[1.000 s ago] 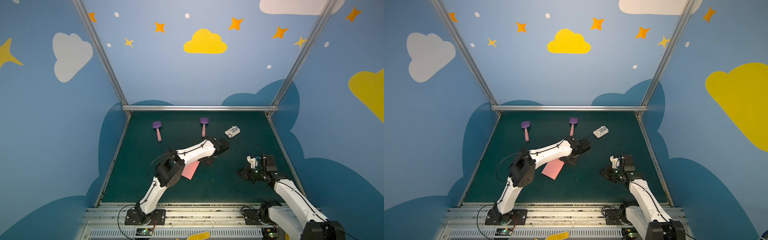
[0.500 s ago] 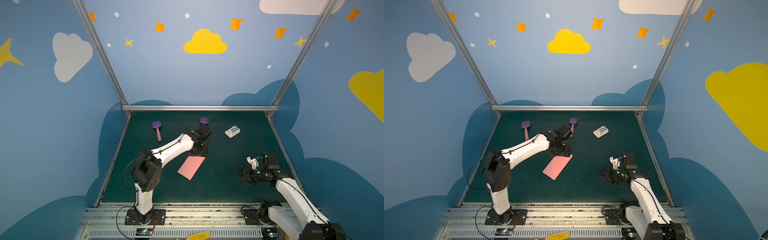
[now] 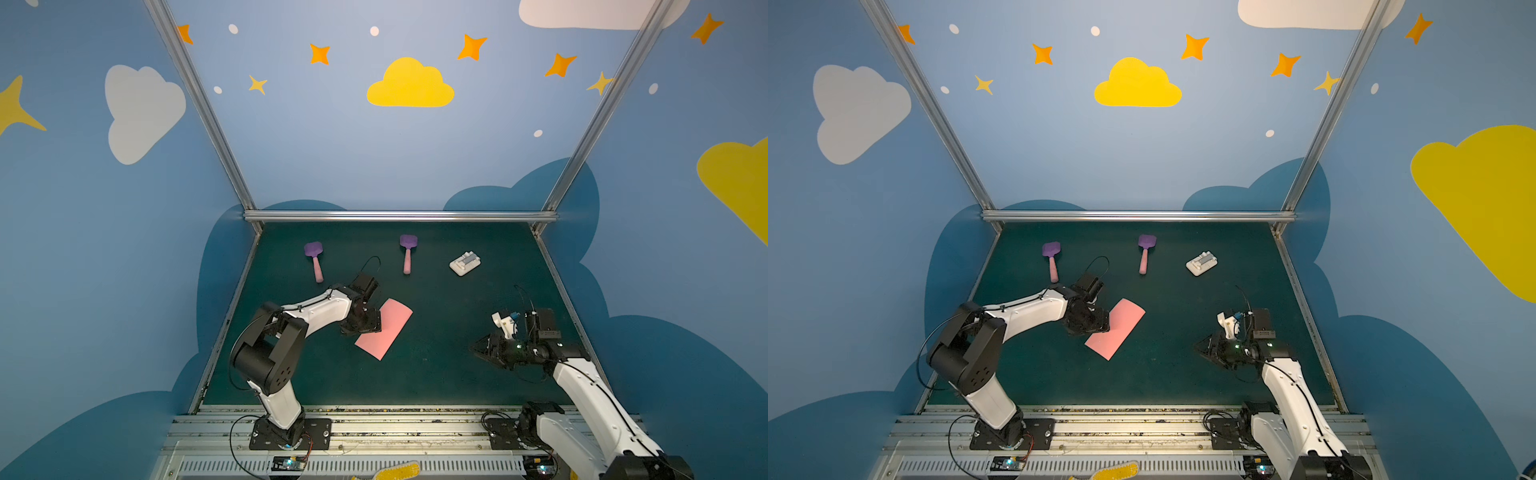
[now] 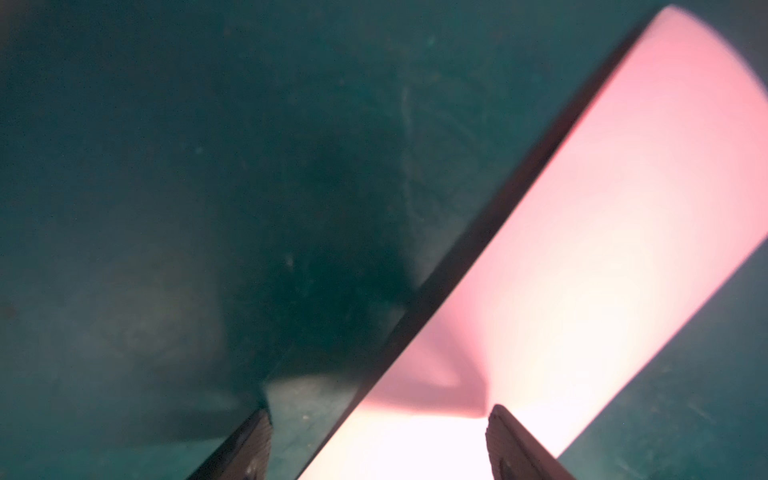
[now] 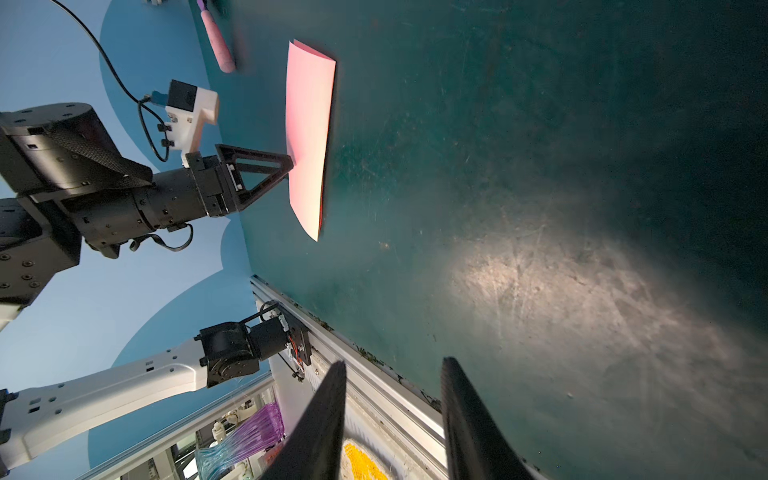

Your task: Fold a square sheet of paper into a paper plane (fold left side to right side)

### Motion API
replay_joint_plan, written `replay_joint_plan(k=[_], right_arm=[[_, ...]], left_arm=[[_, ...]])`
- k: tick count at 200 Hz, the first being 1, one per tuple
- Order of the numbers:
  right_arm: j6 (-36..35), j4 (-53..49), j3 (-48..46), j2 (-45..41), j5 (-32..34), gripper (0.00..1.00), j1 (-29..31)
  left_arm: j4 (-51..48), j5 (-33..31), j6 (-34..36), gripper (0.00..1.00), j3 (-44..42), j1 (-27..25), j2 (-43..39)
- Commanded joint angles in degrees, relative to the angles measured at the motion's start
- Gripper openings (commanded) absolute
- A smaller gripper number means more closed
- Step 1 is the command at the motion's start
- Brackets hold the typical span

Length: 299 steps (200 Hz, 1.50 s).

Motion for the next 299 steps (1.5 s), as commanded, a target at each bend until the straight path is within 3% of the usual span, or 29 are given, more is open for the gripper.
replay_joint_plan(k=[1, 69, 109, 140, 176, 199, 240, 299], right_arm=[[0.4, -1.1, -0.8, -1.3, -0.4, 0.38, 0.2], [-0.8, -0.9, 1.0, 1.1, -0.7, 0.38, 0.3], [-1.3, -1.1, 2.3, 2.5, -1.4, 0.39, 0.7], [1.0, 2.8, 2.2, 4.1, -0.1, 0.39, 4.1], [6.6, 14.0, 3.5, 12.7, 3.3, 0.38, 13.1], [8.9, 20.3, 6.5, 20.4, 5.3, 0.29, 18.6], [9.9, 26.1, 14.7, 35.0, 6.7, 0.00, 25.1], [8.3, 26.7, 26.3, 50.0, 6.2, 0.00, 28.6]], left_arm=[[5.4, 6.8, -0.8, 0.81, -3.1, -0.3, -0.4], [17.3, 14.0, -12.3, 0.81, -12.0, -9.6, -5.2], [15.7, 9.7, -14.3, 0.81, -10.4, -14.2, -7.5], [9.2, 4.5, -11.6, 0.84, -8.2, -12.1, -12.0], [7.3, 5.7, -8.8, 0.86, -7.9, -6.3, -14.4], [8.4, 8.7, -7.7, 0.86, -7.9, -3.5, -13.7], [11.1, 13.1, -6.9, 0.86, -6.9, -0.2, -10.5], [13.4, 17.4, -6.6, 0.86, -4.0, 0.4, -4.2]])
